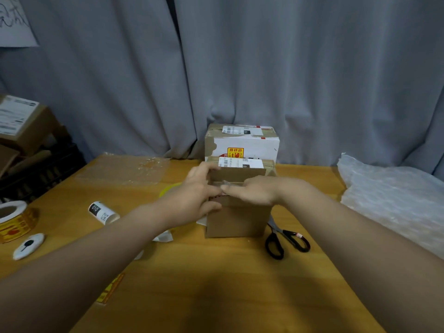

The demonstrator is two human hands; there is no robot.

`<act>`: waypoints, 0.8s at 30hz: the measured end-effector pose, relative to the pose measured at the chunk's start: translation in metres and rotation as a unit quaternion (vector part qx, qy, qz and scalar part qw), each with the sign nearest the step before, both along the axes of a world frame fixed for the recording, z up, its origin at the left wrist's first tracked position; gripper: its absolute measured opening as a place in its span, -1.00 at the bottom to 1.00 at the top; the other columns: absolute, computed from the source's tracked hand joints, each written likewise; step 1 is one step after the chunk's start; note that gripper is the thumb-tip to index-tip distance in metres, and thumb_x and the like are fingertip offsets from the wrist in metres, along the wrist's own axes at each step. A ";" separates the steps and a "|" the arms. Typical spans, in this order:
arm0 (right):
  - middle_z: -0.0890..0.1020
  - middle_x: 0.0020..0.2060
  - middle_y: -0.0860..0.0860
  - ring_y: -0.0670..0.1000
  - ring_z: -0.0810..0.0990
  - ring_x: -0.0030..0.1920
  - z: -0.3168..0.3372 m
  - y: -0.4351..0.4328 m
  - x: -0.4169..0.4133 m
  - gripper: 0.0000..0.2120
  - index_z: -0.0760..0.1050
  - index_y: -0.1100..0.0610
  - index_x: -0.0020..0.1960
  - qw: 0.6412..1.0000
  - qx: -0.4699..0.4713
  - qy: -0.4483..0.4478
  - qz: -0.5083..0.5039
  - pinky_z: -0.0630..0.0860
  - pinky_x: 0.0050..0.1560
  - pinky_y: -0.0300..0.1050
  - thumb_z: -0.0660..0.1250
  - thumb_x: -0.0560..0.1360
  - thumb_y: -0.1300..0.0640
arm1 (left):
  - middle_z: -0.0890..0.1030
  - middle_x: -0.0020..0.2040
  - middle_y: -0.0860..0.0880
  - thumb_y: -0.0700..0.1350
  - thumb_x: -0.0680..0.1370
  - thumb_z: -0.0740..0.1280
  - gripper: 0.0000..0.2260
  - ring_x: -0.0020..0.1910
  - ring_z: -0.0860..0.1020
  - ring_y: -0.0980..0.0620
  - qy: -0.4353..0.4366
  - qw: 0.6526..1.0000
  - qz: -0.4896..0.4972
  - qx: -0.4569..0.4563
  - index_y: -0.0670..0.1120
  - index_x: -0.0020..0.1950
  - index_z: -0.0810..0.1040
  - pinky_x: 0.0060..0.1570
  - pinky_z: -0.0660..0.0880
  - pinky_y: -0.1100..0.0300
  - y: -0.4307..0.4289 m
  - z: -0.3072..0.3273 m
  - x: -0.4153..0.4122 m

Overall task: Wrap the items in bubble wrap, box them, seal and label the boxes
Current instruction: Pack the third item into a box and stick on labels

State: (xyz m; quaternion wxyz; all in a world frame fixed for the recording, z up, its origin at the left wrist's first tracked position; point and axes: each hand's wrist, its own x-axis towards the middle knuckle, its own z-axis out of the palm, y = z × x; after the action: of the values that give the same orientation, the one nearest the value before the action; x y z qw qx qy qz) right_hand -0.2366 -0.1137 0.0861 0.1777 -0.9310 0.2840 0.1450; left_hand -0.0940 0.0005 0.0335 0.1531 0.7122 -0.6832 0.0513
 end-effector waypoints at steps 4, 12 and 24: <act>0.56 0.22 0.05 0.07 0.48 0.22 -0.015 0.002 -0.020 -0.04 0.49 -0.01 0.31 0.995 -0.072 -0.046 0.041 0.35 0.24 0.00 -0.22 0.26 -0.56 | 0.20 0.31 -0.09 -0.04 0.50 0.39 -0.83 0.35 0.20 0.00 0.026 0.999 -0.002 -0.041 -0.09 0.01 0.66 0.36 0.19 0.17 0.013 -0.012 -0.001; 0.52 0.12 -0.06 0.02 0.38 0.27 -0.064 -0.016 -0.049 -0.74 0.63 0.07 0.02 0.891 -0.084 -0.416 -0.159 0.27 0.34 0.02 0.25 0.55 -0.05 | 0.52 0.13 -0.02 -0.14 0.46 0.30 -0.74 0.00 0.51 0.13 0.118 0.992 -0.042 -0.028 0.09 -0.26 0.24 -0.16 0.43 0.30 0.010 -0.019 -0.031; 0.43 0.28 -0.22 -0.31 0.45 0.14 -0.087 -0.002 -0.065 -0.44 0.31 -0.10 0.41 0.850 0.041 -0.518 -0.089 0.46 0.18 -0.27 0.39 0.45 -0.11 | 0.51 -0.27 0.10 0.01 0.55 0.28 -0.84 -0.26 0.46 0.21 0.285 0.956 -0.039 -0.056 -0.02 -0.17 0.52 -0.26 0.38 0.29 0.003 -0.020 -0.025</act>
State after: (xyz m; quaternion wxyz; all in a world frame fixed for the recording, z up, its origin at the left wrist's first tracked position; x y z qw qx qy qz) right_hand -0.3019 -0.1158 -0.0012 0.3489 -0.8335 0.2265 -0.3637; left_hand -0.1194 0.0038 0.0133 0.3826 0.6602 -0.6348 -0.1215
